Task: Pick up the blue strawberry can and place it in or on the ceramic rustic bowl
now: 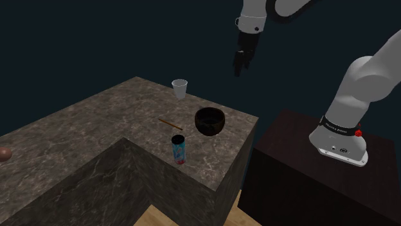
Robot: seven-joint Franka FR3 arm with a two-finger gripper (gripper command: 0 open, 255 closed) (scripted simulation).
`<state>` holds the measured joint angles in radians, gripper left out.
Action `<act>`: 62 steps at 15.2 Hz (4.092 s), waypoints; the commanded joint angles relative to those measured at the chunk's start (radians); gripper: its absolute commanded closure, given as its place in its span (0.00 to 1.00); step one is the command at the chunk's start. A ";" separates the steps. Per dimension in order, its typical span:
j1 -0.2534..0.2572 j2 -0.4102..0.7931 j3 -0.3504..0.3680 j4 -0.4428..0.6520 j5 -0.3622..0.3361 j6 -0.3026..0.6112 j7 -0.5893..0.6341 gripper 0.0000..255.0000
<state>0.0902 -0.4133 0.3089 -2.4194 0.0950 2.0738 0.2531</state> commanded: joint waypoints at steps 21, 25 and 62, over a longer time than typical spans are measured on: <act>0.165 0.853 0.133 0.486 -0.368 0.253 0.478 0.00; 0.240 1.009 0.106 0.641 -0.417 0.238 0.523 0.00; 0.306 1.148 0.084 0.804 -0.442 0.206 0.544 1.00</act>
<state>0.3986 0.7437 0.3902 -1.6156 -0.3507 2.2887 0.8000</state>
